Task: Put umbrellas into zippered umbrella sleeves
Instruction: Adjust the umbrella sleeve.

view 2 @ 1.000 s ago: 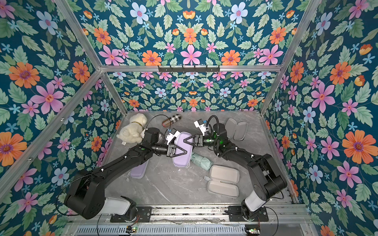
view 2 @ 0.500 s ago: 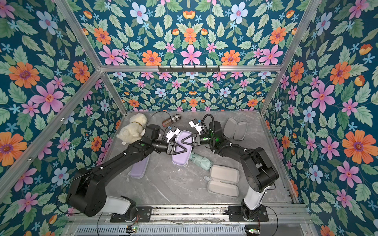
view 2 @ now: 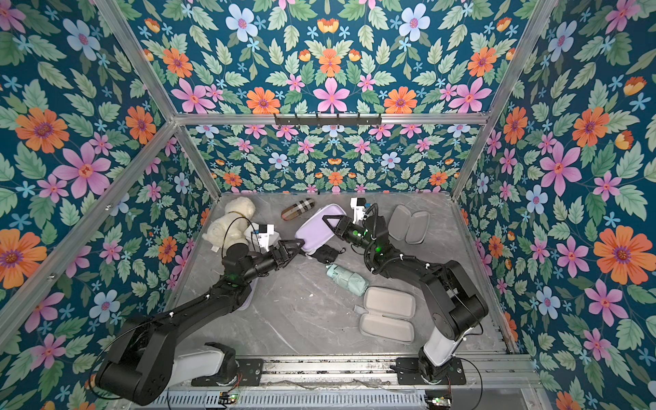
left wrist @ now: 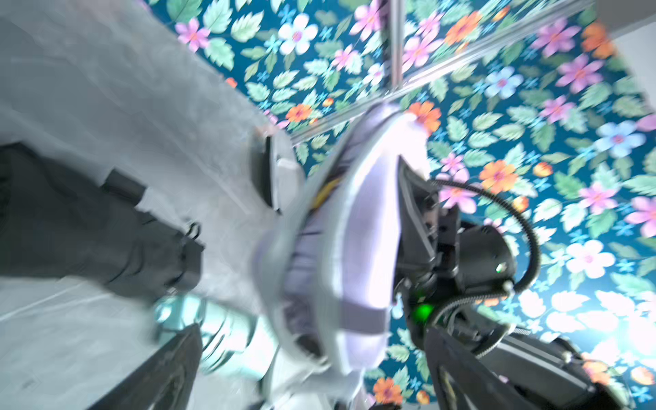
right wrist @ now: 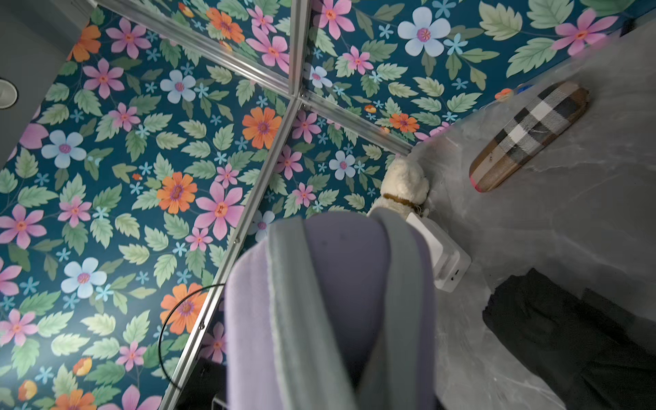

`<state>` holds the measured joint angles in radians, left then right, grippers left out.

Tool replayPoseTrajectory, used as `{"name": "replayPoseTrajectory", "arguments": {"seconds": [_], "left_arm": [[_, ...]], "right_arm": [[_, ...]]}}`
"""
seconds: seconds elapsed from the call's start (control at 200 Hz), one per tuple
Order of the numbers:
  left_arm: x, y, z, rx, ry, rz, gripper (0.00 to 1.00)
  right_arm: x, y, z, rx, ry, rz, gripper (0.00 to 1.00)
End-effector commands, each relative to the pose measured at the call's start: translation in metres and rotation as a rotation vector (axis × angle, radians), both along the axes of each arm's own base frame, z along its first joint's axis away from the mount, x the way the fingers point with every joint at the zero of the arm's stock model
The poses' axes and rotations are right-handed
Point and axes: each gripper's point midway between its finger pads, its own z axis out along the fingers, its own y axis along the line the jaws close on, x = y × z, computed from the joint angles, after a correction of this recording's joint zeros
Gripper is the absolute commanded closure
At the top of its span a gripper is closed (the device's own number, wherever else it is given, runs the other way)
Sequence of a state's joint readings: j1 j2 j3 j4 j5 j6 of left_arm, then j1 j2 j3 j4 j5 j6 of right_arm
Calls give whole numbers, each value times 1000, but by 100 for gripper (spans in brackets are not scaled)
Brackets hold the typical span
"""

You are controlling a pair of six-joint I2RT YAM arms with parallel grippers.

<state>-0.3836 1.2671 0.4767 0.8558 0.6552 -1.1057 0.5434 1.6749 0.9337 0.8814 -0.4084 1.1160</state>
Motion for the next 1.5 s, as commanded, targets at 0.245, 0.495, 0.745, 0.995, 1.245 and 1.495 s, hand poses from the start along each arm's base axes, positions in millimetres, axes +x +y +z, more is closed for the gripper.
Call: {"name": "replayPoseTrajectory", "arguments": {"seconds": [0.245, 0.495, 0.745, 0.995, 1.245, 1.495], "left_arm": [[19, -8, 32, -183, -67, 28, 32], [19, 2, 20, -137, -18, -129, 70], [-3, -13, 10, 15, 3, -344, 72], [-5, -13, 13, 105, -17, -373, 71], [26, -5, 22, 110, -23, -268, 42], [46, 64, 33, -106, -24, 197, 9]], "right_arm": [[-6, 11, 22, 160, 48, -99, 67], [-20, -22, -6, 40, 73, 171, 23], [-30, -25, -13, -11, 64, 426, 23], [-46, -11, -5, 36, 56, 540, 27], [-34, -9, -9, 69, 83, 423, 64], [12, -14, 19, 211, 13, 128, 74]]}}
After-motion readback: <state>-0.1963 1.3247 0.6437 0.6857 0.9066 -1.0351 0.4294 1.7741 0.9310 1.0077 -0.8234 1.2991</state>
